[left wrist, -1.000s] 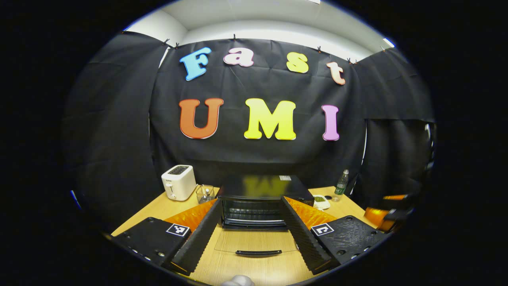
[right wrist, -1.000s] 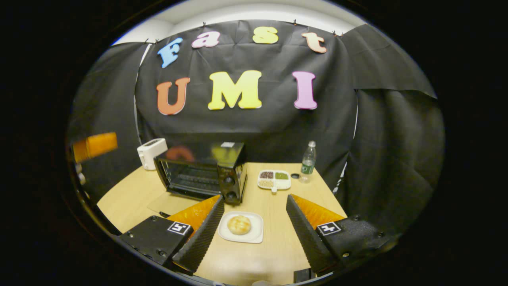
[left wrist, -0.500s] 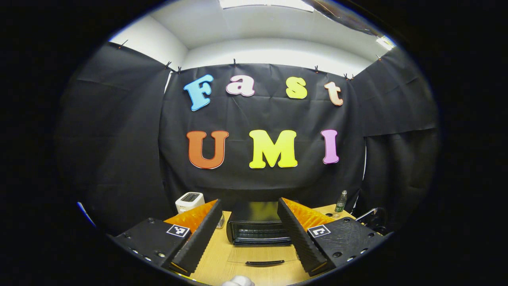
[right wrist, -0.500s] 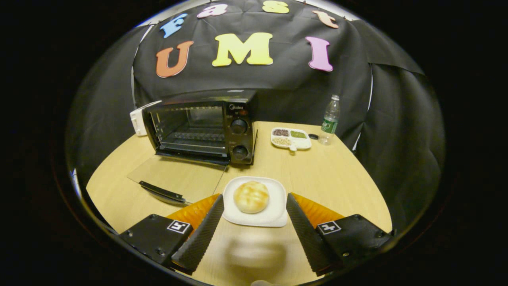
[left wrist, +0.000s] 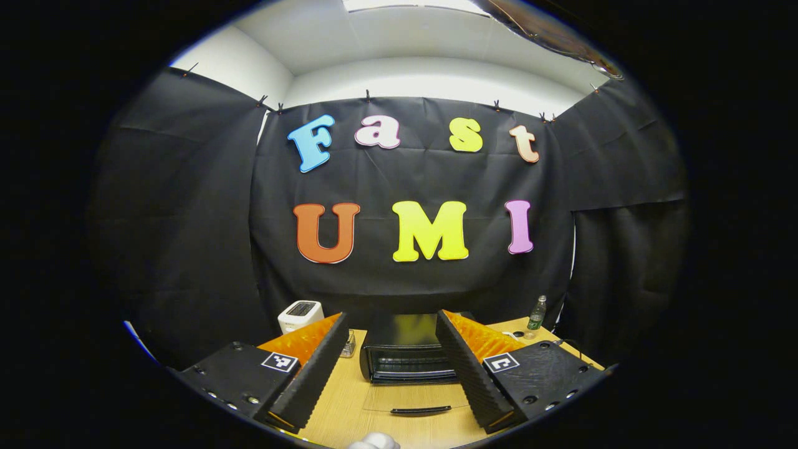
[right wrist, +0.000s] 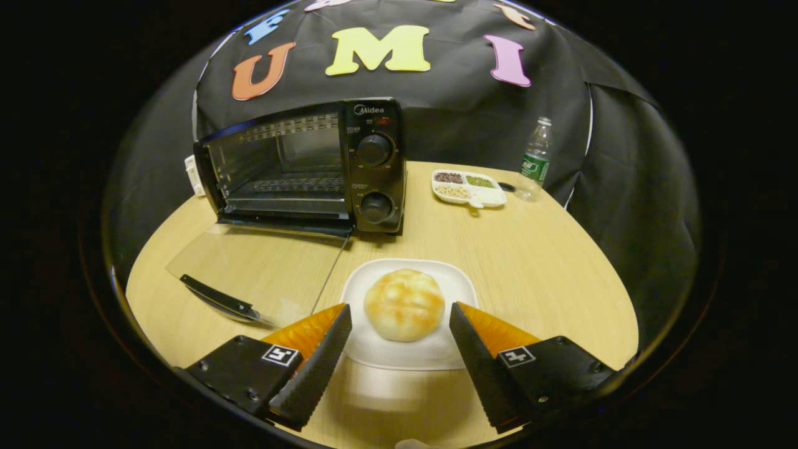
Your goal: Open the electric oven with the left hand, put the food in, and close the electric oven.
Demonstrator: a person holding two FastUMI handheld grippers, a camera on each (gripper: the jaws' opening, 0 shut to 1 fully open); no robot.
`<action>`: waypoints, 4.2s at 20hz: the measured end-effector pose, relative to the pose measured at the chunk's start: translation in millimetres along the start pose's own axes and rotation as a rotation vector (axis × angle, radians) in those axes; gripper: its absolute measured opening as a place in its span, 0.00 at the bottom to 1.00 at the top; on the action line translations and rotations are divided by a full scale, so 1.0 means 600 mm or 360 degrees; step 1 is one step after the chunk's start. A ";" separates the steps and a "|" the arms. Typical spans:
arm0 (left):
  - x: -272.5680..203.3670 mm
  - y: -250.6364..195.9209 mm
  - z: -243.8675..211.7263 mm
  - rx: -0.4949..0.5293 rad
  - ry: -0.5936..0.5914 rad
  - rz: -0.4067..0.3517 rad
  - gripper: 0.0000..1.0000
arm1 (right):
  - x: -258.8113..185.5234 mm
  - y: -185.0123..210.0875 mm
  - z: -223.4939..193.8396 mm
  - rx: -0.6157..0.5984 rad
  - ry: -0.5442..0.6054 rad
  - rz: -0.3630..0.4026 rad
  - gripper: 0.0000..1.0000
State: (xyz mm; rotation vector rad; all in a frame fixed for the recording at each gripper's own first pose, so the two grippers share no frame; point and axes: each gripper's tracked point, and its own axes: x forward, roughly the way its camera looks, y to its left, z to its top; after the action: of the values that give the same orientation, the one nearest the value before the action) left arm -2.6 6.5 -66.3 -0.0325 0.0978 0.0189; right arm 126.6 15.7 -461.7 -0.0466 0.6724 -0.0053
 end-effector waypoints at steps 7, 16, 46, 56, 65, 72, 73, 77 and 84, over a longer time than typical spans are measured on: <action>0.012 0.003 -0.019 0.0027 0.0057 -0.0023 0.92 | 0.047 -0.004 -0.013 0.0013 0.0058 -0.0035 1.00; 0.025 0.021 -0.026 0.0035 0.0085 -0.0034 0.84 | 0.020 0.005 0.011 0.0062 0.0061 0.0023 0.79; 0.023 0.117 -0.073 0.0071 0.0179 0.0042 0.94 | 0.136 0.320 0.231 0.1220 -0.0130 0.0545 0.78; 0.023 0.125 -0.088 0.0081 0.0199 0.0051 0.95 | 0.189 0.303 0.257 0.0980 -0.0219 0.0275 0.77; 0.019 0.124 -0.096 0.0068 0.0204 0.0059 0.95 | 0.164 0.300 0.252 0.0724 -0.0235 0.0237 1.00; 0.018 0.119 -0.105 0.0060 0.0189 0.0056 0.95 | 0.018 0.232 0.299 0.0504 -0.0458 0.0264 0.96; 0.019 0.117 -0.111 0.0059 0.0197 0.0052 0.95 | -0.018 0.212 0.310 0.0435 -0.0507 0.0239 1.00; 0.020 0.111 -0.147 0.0066 0.0218 0.0064 0.95 | -0.182 0.119 0.372 0.0308 -0.0724 0.0193 1.00; 0.019 0.039 -0.291 0.0025 0.0463 -0.0014 0.95 | -0.450 -0.055 0.469 0.0211 -0.1088 -0.0041 0.99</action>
State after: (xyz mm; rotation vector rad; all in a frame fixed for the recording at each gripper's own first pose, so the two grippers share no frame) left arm -9.0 24.0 -241.8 -0.0200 0.3885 0.0048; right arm 90.8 -0.2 -72.1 0.0693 -0.0133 -0.0564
